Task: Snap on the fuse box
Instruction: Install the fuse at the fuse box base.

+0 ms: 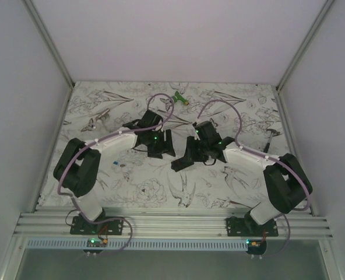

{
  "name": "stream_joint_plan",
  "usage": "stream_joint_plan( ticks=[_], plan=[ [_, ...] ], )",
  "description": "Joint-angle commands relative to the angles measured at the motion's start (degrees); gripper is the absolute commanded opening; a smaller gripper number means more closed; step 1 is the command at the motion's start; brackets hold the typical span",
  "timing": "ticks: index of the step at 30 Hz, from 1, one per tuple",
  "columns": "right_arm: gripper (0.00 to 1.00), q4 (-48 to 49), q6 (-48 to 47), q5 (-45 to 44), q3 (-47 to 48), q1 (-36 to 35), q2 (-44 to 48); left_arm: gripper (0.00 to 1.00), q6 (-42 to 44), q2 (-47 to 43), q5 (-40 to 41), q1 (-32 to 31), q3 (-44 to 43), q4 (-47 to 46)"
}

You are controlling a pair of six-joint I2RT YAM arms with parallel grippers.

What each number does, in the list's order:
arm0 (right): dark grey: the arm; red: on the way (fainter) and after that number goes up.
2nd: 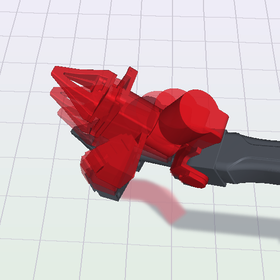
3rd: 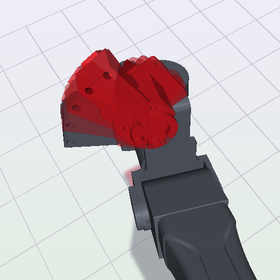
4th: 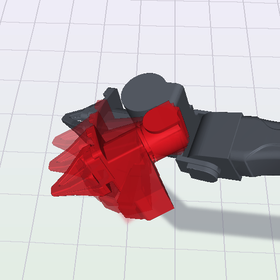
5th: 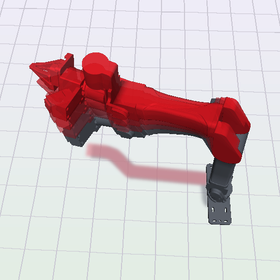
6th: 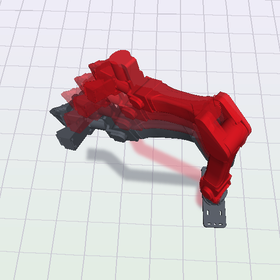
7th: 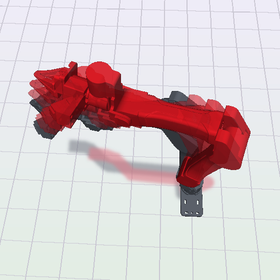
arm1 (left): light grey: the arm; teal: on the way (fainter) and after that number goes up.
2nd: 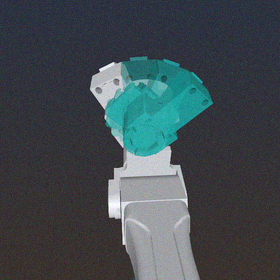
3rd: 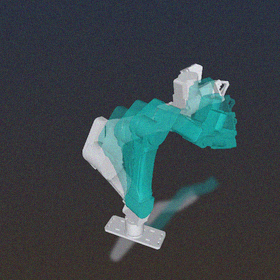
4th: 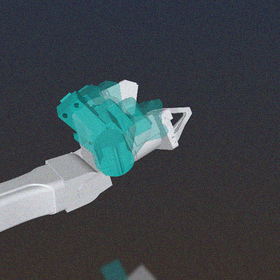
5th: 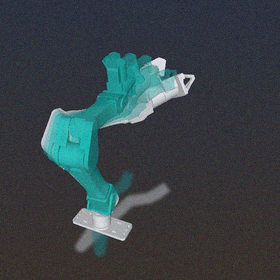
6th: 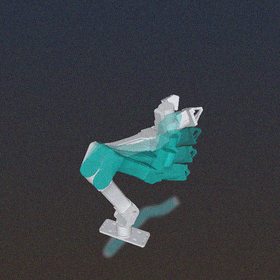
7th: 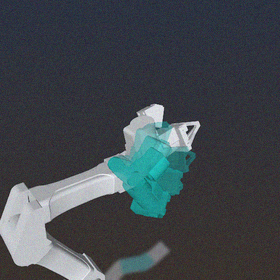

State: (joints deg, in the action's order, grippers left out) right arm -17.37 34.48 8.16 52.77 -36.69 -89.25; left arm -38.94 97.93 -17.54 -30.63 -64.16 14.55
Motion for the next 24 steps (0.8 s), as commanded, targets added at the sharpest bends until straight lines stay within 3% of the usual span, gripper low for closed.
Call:
stream_joint_plan(
  ticks=[1,13,24],
  plan=[
    [0.48,6.6,3.0,0.4,-0.1,1.5,-2.0,0.66,3.7,4.0,-4.5,-0.5,-3.5,0.2],
    [0.49,10.5,-0.3,5.0,6.1,1.9,-10.9,0.6,2.7,6.4,-11.2,-0.7,-0.8,-3.9],
    [0.52,16.1,-0.3,7.7,-1.4,3.0,-3.3,0.55,-0.4,3.1,-6.1,1.3,2.4,-5.0]
  ],
)
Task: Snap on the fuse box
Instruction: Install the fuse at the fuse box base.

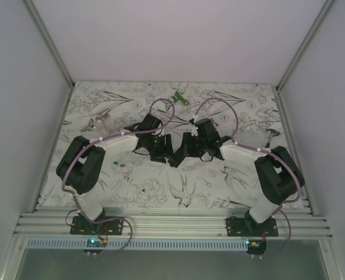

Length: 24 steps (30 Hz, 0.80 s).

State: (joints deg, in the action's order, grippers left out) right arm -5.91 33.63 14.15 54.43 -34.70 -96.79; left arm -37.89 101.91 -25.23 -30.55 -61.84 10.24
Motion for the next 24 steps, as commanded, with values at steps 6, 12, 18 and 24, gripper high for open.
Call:
stream_joint_plan(
  ticks=[6,12,18,24],
  plan=[
    [0.52,7.3,2.3,1.2,-7.0,1.8,6.3,0.53,-1.2,1.0,0.8,1.9,-2.0,-2.2],
    [0.51,10.9,4.3,1.8,-10.1,2.2,6.6,0.45,-1.1,4.1,0.0,1.8,-3.8,-4.1],
    [0.5,13.1,5.5,2.2,-12.8,3.4,9.0,0.39,-2.2,5.8,-2.7,0.7,-3.5,-5.5],
    [0.48,16.6,7.0,4.7,-15.2,4.7,8.7,0.39,-3.8,4.5,-3.9,-1.5,-2.1,-6.1]
  ],
)
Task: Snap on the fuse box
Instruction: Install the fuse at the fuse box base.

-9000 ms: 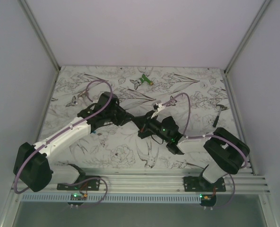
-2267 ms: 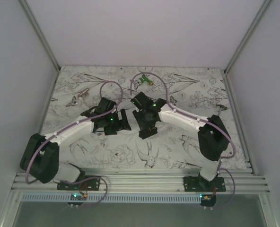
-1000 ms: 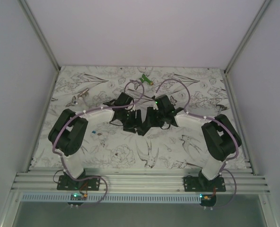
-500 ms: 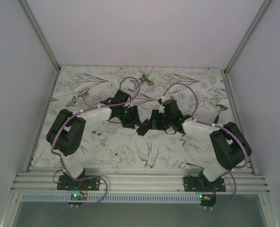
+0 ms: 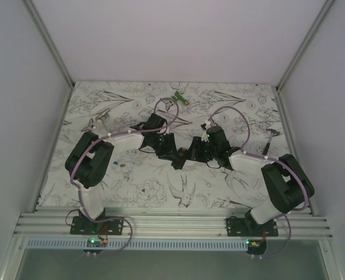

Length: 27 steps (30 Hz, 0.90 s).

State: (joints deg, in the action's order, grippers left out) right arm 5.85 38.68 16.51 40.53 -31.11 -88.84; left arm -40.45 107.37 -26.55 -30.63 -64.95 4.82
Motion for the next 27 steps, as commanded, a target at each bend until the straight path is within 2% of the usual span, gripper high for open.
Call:
stream_joint_plan(
  ticks=[1,8,27],
  plan=[
    [0.47,6.0,2.4,3.1,-1.7,1.3,0.6,0.39,-1.5,-1.4,-2.6,-1.4,1.4,-0.7],
    [0.45,9.5,3.3,6.9,-2.8,1.8,-0.4,0.4,-1.1,-4.7,-0.1,-0.9,2.8,-0.6],
    [0.3,13.3,5.3,9.9,-3.1,1.9,-6.3,0.3,-1.2,0.1,-2.2,-0.7,0.0,-0.3]
  ],
)
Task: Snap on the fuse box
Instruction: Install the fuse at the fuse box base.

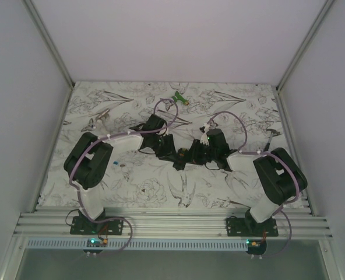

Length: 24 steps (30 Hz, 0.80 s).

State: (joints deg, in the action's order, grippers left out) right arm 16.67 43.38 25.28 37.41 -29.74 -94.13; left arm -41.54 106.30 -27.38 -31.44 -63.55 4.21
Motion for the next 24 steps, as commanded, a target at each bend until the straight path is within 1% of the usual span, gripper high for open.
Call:
stream_joint_plan(
  ticks=[1,8,16,21,22,24],
  plan=[
    [0.29,2.4,0.6,1.3,0.2,0.5,-1.1,0.3,-0.2,1.4,-1.4,0.2,-1.5,0.4],
    [0.21,-0.3,-0.5,1.6,0.7,0.5,-2.0,0.25,-0.4,2.5,-1.7,-0.2,-2.1,0.6],
    [0.16,-3.5,-1.1,1.1,2.4,0.4,-4.1,0.19,-0.6,4.2,-1.5,-1.0,-1.9,1.9],
    [0.17,-2.1,-0.6,0.7,1.5,0.4,-2.0,0.18,-0.6,4.1,-0.9,-1.1,-1.3,2.5],
    [0.19,-1.7,-0.6,0.7,1.2,0.5,-1.2,0.18,-0.6,3.9,-0.7,-1.1,-1.2,2.6],
    [0.27,-1.2,-0.7,0.8,1.3,0.5,0.2,0.18,-0.6,3.7,-0.4,-1.0,-1.2,2.8]
  ],
)
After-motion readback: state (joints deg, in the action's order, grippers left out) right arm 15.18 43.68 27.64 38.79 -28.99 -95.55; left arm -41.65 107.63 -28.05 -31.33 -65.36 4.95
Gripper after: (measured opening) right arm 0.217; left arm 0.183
